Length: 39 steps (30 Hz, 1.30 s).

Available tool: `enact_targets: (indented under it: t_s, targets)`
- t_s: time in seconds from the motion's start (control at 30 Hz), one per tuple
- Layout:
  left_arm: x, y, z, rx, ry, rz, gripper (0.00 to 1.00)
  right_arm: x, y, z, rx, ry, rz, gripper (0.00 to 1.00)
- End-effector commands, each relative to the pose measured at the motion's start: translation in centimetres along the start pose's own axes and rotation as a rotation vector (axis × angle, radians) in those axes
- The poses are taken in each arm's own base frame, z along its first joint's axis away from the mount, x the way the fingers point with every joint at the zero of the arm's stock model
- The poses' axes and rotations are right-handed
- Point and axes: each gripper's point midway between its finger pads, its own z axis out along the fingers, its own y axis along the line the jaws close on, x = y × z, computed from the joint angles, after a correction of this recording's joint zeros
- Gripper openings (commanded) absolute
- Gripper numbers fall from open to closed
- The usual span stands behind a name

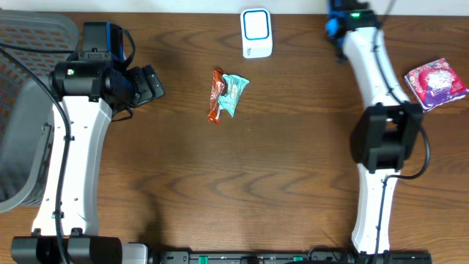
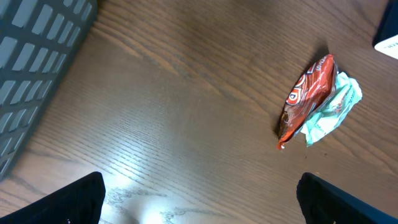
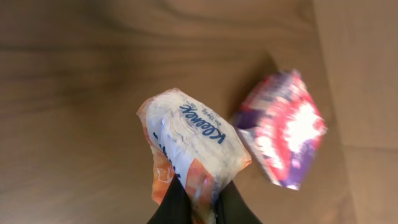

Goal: Scan the item barcode
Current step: 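Move the Kleenex pack right with the right gripper and release it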

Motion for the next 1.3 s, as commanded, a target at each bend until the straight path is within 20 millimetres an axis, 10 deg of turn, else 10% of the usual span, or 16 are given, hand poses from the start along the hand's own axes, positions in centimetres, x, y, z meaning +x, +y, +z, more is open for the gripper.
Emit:
enact_targets:
  t_s: [0.0, 0.1, 0.3, 0.43, 0.67, 1.03, 1.27]
  targets:
    - [-0.3, 0.1, -0.6, -0.002, -0.019, -0.007, 0.98, -0.1, -5.4, 0.8, 0.057, 0.023, 0.079, 0.01]
    - [-0.3, 0.1, -0.6, -0.002, -0.019, -0.007, 0.98, 1.0, -7.5, 2.9, 0.02, 0.078, 0.123, 0.1]
    - [-0.3, 0.1, -0.6, -0.002, -0.019, -0.007, 0.98, 2.5, -7.8, 5.4, -0.187, 0.155, 0.205, 0.83]
    - [-0.3, 0.1, -0.6, -0.002, -0.019, -0.007, 0.98, 2.7, -7.0, 5.6, -0.29, 0.171, 0.24, 0.98]
    - [-0.3, 0.1, -0.6, -0.002, -0.019, -0.007, 0.98, 2.3, -5.2, 4.7, -0.347, 0.163, 0.231, 0.94]
    - [-0.3, 0.1, -0.6, -0.002, -0.019, -0.007, 0.98, 3.1, 0.6, 0.9, -0.509, 0.206, 0.136, 0.32]
    - [-0.3, 0.1, -0.6, -0.002, -0.019, -0.007, 0.98, 5.5, 0.9, 0.3, -0.458, 0.285, 0.068, 0.08]
